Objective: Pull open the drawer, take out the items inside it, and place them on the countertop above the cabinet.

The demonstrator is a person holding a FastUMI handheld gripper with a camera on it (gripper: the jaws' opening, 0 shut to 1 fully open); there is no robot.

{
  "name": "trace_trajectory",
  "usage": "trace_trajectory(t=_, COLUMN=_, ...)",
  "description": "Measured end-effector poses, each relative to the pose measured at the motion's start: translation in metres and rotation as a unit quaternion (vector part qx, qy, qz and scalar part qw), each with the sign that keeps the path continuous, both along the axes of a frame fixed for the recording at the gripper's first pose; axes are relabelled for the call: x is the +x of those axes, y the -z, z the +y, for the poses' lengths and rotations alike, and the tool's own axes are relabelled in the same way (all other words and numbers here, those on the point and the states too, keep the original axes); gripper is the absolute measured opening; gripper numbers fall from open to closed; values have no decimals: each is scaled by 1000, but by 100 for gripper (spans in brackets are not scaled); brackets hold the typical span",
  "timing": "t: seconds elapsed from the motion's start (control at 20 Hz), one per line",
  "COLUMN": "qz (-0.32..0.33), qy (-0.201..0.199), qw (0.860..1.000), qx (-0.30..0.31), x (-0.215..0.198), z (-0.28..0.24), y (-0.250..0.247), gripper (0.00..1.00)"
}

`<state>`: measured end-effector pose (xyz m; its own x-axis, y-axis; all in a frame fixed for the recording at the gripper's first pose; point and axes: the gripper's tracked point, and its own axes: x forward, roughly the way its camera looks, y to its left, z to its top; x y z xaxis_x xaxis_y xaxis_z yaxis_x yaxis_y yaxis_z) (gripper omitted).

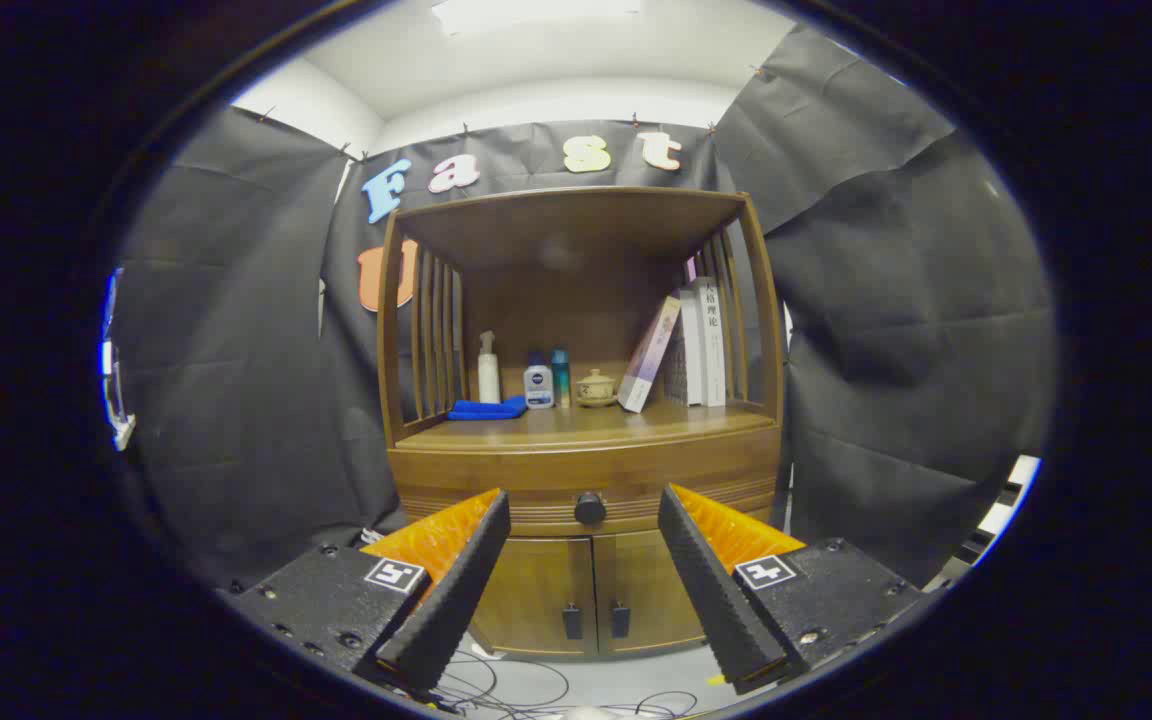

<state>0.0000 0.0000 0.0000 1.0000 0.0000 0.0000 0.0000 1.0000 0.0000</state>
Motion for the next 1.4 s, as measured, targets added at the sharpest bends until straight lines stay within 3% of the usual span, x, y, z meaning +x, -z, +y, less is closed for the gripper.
trace_trajectory(t=0.85, qz=3, qy=-6, qw=1000, qx=-3, x=11, z=3, y=6, gripper=98)
trace_trajectory(t=1.4, qz=6, qy=4, qw=1000, qx=-19, x=97, z=-9, y=32, gripper=98)
